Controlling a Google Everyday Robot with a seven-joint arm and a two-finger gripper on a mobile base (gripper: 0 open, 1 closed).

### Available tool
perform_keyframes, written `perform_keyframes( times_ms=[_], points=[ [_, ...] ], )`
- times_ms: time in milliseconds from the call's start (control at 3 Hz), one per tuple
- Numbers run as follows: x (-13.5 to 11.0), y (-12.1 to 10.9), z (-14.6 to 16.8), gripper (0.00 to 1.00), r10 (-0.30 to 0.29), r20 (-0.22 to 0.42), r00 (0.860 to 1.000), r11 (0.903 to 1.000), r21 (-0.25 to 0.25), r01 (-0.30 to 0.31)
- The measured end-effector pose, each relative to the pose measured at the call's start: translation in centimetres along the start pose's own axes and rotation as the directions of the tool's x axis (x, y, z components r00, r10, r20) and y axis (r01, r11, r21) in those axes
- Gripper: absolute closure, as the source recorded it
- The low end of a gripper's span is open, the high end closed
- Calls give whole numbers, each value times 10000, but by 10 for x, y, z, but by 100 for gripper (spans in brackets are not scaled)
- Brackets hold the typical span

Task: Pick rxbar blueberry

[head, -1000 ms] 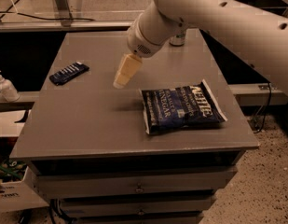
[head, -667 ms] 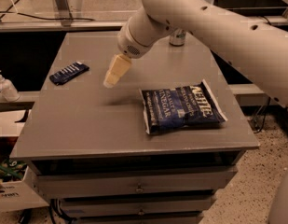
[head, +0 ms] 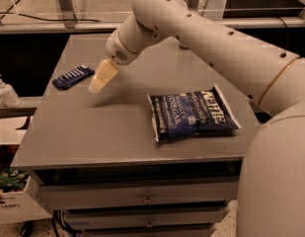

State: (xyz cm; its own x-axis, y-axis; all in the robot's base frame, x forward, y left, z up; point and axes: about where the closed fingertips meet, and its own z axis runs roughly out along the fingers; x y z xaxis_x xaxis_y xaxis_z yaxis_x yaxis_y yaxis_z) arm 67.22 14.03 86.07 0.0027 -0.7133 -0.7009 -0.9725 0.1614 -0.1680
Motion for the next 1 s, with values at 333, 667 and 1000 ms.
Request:
perform_keyframes(
  times_ms=[333, 667, 1000],
  points=[
    [-15, 7, 25, 0, 221, 277, 9994, 9982, -559, -205],
    [-25, 10, 48, 0, 501, 410, 9979, 9949, -894, -463],
    [-32, 6, 59, 0, 775, 502, 9957, 9929, -946, -725]
  ],
)
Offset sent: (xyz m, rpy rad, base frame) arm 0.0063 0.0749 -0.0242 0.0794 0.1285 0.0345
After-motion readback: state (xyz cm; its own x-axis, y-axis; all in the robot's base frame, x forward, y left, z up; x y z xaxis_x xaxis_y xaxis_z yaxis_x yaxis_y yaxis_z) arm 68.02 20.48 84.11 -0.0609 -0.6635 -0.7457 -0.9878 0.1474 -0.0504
